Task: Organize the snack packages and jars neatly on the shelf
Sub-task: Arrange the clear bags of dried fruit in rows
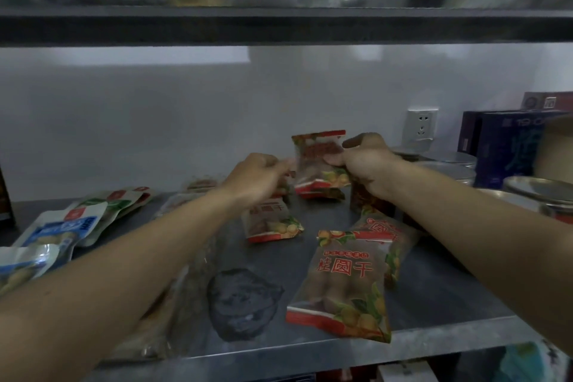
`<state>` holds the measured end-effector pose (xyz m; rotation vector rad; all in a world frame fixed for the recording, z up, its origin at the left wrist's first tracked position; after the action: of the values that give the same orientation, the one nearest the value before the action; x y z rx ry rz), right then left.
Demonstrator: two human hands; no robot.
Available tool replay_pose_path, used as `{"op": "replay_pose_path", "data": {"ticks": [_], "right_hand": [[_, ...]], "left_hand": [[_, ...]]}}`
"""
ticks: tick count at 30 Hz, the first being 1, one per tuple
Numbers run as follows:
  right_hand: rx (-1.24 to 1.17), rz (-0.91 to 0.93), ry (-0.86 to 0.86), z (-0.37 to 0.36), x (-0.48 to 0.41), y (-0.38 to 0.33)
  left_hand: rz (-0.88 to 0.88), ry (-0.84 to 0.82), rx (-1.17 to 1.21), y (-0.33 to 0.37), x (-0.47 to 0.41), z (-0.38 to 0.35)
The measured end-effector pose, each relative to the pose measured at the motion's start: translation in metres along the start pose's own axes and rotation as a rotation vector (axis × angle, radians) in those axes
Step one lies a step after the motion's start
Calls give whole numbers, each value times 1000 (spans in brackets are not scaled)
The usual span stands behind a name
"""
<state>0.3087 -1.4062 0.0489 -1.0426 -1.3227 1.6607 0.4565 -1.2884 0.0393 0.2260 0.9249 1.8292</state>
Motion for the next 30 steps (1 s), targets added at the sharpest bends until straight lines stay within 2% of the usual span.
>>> {"op": "replay_pose_path", "data": {"ticks": [1, 3, 5, 7, 12, 18, 22, 24, 27, 30], "right_hand": [[116, 16, -2, 0, -1, 2], [322, 36, -40, -3, 0, 7], [497, 43, -80, -10, 1, 14], [682, 49, -106, -17, 2, 18], [957, 92, -183, -35, 6, 28], [1141, 167, -306, -47, 15, 29], [1168, 231, -317, -52, 9, 25], [1136, 259, -398, -60, 2, 30], [1172, 243, -512, -69, -7, 43], [1165, 170, -510, -71, -14, 51]], "left_hand": [[-60, -32, -207, -1, 0, 1], [-111, -202, -497, -15, 1, -9], [-96, -400, -611, -35, 4, -26], [-84, -483, -640, -50, 4, -37], [-117, -552, -671, -56, -3, -40], [-151, -586, -656, -53, -5, -41], [-148, -511, -589, -47, -14, -29], [-121, -497, -606, -51, -20, -27], [-30, -554, -699, -63, -25, -29], [-27, -611, -747, -66, -25, -37]]}}
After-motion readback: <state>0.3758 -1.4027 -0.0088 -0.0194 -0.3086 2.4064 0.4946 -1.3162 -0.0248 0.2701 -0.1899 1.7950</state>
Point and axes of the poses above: each hand's wrist, its own x-axis away from the middle knuckle, its own z-axis out of the back of the hand, y = z × x, the point moved 8 cm from there along -x, towards the middle knuckle, and after that the axes turned 5 degrees about -x, right-handed, at the moved point
